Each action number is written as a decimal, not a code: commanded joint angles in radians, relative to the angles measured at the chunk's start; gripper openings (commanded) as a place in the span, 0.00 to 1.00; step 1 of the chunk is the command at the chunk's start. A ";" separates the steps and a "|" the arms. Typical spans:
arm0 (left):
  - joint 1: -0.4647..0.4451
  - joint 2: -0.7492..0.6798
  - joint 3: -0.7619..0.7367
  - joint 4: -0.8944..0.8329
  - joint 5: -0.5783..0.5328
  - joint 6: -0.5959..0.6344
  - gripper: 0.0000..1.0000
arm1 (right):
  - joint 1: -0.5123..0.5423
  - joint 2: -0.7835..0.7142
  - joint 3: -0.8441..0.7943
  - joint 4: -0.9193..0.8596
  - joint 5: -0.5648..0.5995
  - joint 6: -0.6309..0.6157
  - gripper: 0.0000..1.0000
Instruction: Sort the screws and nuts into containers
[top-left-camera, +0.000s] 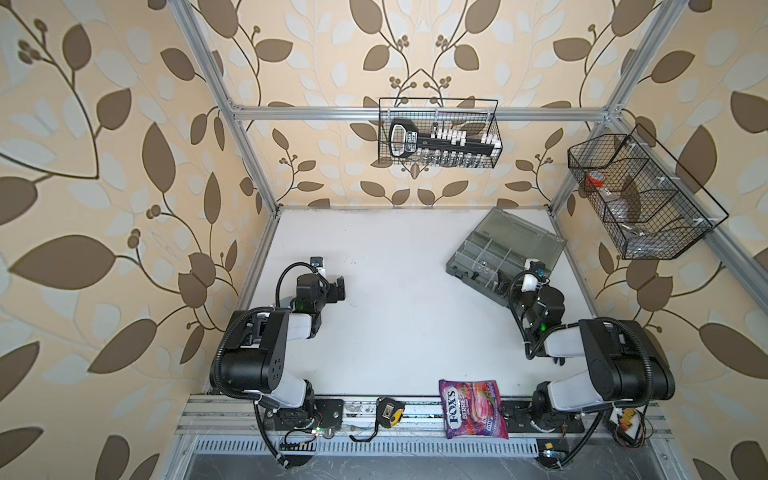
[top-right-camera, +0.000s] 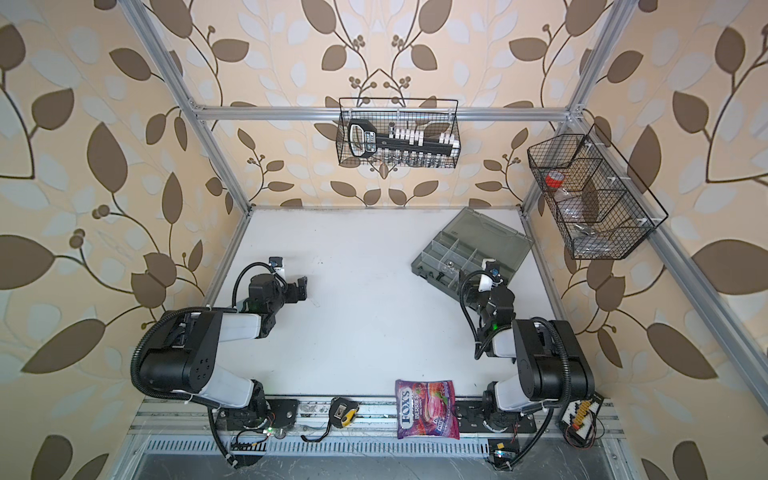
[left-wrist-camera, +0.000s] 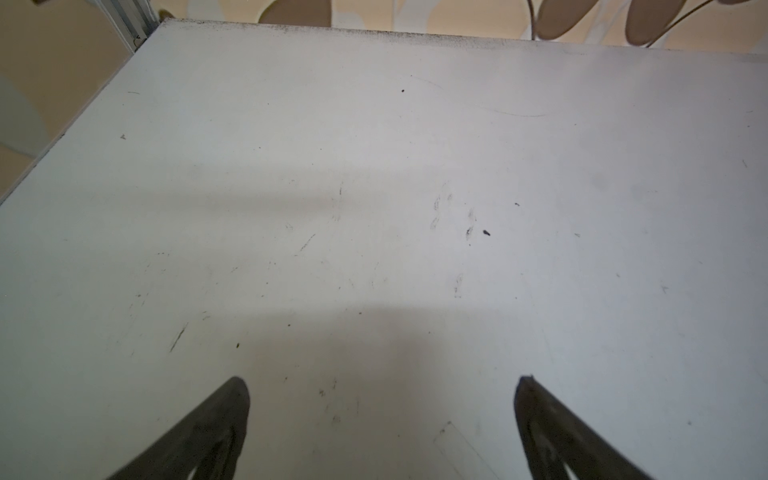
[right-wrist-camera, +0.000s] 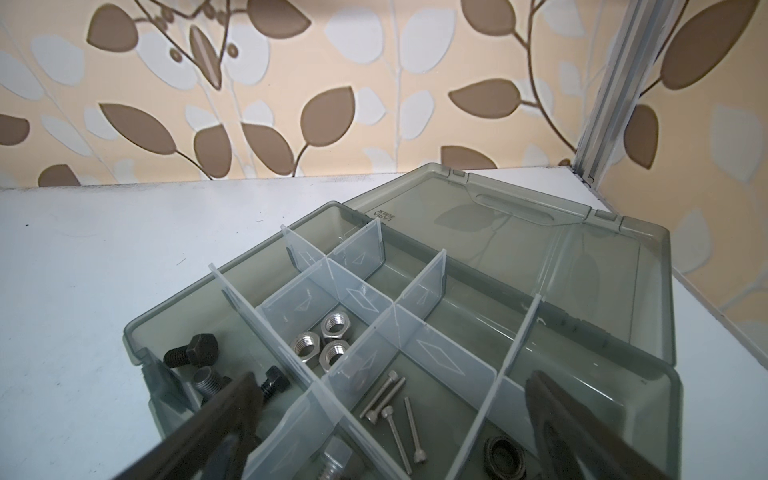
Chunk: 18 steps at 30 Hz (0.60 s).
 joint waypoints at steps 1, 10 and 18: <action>-0.001 -0.012 0.011 0.008 0.024 -0.009 0.99 | 0.005 0.003 0.006 -0.011 0.020 0.006 1.00; -0.002 -0.012 0.012 0.008 0.025 -0.009 0.99 | 0.023 0.005 0.008 -0.015 0.055 -0.002 1.00; -0.002 -0.012 0.012 0.009 0.024 -0.009 0.99 | 0.026 0.009 0.014 -0.020 0.062 -0.003 1.00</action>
